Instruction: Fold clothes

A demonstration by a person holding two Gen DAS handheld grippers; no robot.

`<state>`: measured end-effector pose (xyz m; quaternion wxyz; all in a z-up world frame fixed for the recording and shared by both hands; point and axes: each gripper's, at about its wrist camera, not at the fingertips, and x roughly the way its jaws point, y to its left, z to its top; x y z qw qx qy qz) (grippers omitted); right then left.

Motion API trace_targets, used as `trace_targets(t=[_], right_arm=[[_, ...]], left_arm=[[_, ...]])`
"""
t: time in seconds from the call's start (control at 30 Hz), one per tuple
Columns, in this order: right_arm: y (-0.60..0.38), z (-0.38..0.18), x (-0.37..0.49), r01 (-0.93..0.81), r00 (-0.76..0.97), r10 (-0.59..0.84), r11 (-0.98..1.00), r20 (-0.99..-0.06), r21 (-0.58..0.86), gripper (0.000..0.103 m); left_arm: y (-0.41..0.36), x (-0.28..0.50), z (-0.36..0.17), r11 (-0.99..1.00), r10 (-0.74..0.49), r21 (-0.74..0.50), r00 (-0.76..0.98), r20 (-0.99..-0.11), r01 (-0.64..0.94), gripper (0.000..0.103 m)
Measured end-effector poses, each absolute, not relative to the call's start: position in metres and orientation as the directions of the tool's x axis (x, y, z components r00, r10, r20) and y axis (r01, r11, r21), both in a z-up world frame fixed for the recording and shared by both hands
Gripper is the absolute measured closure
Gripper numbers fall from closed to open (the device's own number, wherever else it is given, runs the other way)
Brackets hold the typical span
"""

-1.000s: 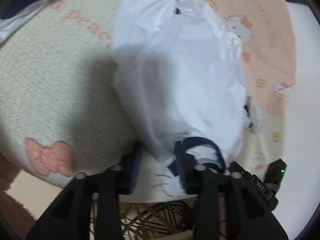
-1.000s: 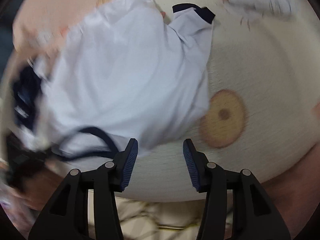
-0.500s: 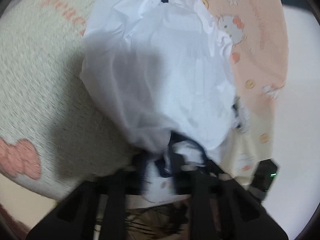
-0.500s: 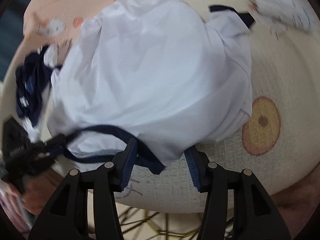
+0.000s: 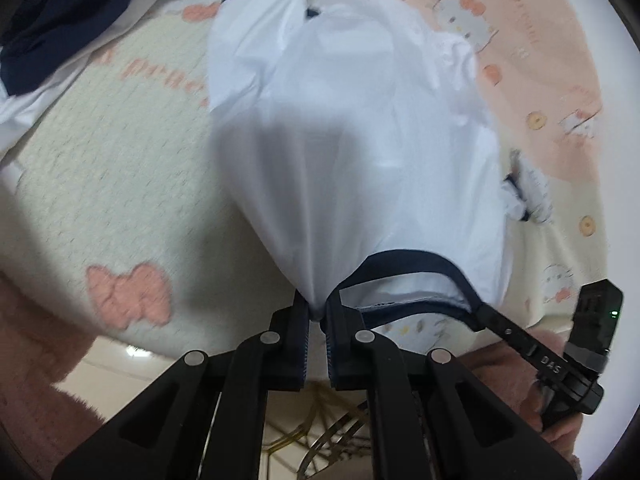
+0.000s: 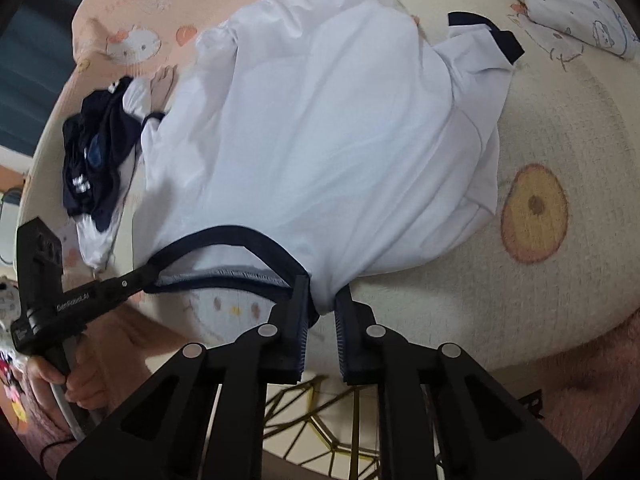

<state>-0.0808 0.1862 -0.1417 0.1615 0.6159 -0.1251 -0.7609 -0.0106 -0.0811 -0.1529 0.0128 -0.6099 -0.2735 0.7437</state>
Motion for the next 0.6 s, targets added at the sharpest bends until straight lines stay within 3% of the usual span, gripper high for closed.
trace_targets(t=[0.13, 0.17, 0.2, 0.27, 0.43, 0.6], right_arm=[[0.191, -0.160, -0.069, 0.059, -0.087, -0.327, -0.945, -0.941, 0.323, 0.092], [0.192, -0.159, -0.070, 0.052, -0.085, -0.332, -0.943, -0.939, 0.328, 0.091], [0.193, -0.156, -0.071, 0.048, -0.087, -0.333, -0.943, -0.939, 0.330, 0.079], [0.195, -0.143, -0.070, 0.058, -0.118, -0.312, -0.950, -0.943, 0.307, 0.067], [0.184, -0.105, -0.077, 0.139, -0.290, -0.284, -0.957, -0.914, 0.254, 0.067], [0.167, -0.120, -0.108, 0.232, -0.329, -0.197, -0.965, -0.924, 0.123, 0.067]], left_arm=[[-0.080, -0.014, -0.163, -0.856, 0.351, -0.395, -0.185, -0.918, 0.334, 0.091], [-0.081, -0.015, -0.160, -0.855, 0.353, -0.396, -0.183, -0.917, 0.335, 0.084], [-0.081, -0.016, -0.154, -0.860, 0.344, -0.391, -0.193, -0.919, 0.328, 0.080], [-0.079, -0.021, -0.140, -0.884, 0.305, -0.368, -0.240, -0.922, 0.289, 0.080], [-0.071, -0.035, -0.108, -0.936, 0.217, -0.296, -0.350, -0.911, 0.191, 0.079], [-0.052, -0.057, -0.139, -0.953, 0.239, -0.281, -0.286, -0.928, 0.115, 0.079]])
